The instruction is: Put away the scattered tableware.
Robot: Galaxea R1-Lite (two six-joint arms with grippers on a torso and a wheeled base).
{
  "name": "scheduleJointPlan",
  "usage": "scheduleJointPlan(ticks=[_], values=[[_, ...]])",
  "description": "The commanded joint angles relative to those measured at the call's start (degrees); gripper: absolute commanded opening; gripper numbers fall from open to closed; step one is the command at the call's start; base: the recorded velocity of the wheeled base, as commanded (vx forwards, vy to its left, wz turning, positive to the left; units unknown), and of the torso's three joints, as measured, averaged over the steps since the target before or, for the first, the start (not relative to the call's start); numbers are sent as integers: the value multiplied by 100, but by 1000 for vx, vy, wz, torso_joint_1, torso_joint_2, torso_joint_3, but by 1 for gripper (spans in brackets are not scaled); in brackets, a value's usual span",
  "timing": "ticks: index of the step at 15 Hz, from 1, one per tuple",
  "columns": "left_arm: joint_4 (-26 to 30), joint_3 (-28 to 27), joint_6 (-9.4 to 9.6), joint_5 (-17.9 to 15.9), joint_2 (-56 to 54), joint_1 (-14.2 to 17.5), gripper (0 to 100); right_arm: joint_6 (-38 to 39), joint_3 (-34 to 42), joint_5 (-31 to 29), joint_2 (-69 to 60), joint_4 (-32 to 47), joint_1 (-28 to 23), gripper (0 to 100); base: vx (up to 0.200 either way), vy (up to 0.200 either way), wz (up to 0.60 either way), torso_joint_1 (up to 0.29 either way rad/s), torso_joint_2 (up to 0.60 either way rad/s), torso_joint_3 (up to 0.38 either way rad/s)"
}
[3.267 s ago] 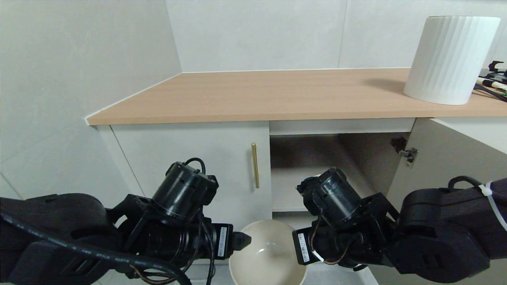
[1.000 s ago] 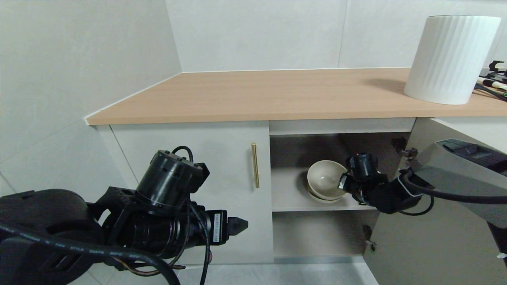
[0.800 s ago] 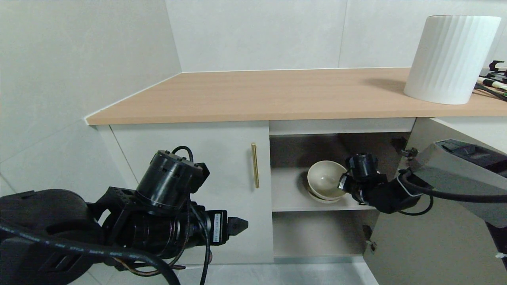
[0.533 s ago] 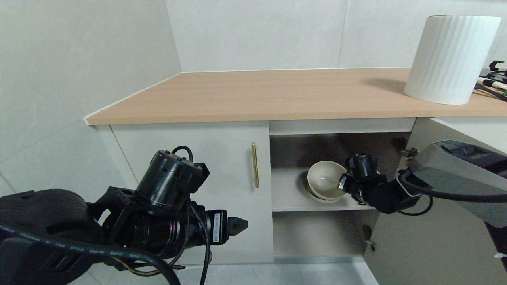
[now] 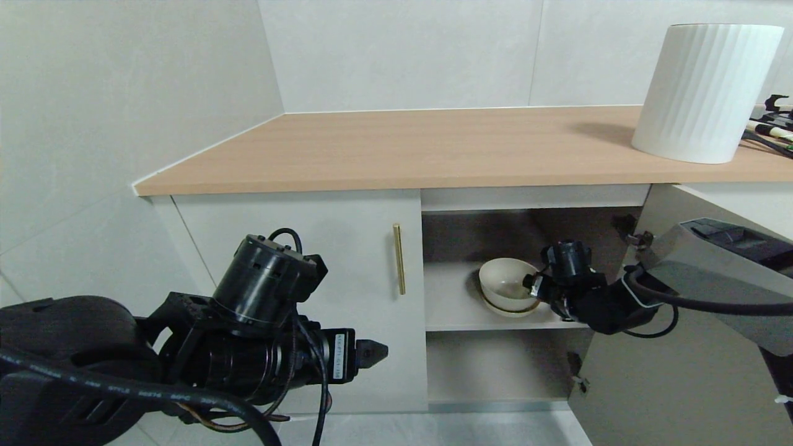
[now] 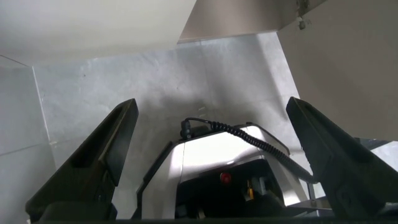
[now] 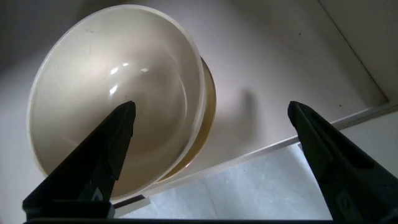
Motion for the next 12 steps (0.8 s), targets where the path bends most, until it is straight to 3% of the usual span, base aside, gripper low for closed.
scheduleJointPlan(ticks=[1,4,7,8,11,12], values=[[-11,0,-14,12,-43,9,100,-1,61,-1,-154,10,17,100,0,0,0,0,0,0],[16,9,-5,21,-535,247,100,-10,790,105,-1033,230,123,100,0,0,0,0,0,0],[42,35,22,12,-1089,317,100,-18,1608,597,-2404,951,369,100,0,0,0,0,0,0],[51,193,57,12,-1476,352,100,-89,1907,949,-3494,1663,562,100,0,0,0,0,0,0],[51,712,364,-14,-2100,396,100,-185,2161,1256,-4804,2928,835,100,0,0,0,0,0,0],[51,844,487,-23,-2293,598,100,-238,2241,1353,-5322,3508,1072,100,0,0,0,0,0,0]])
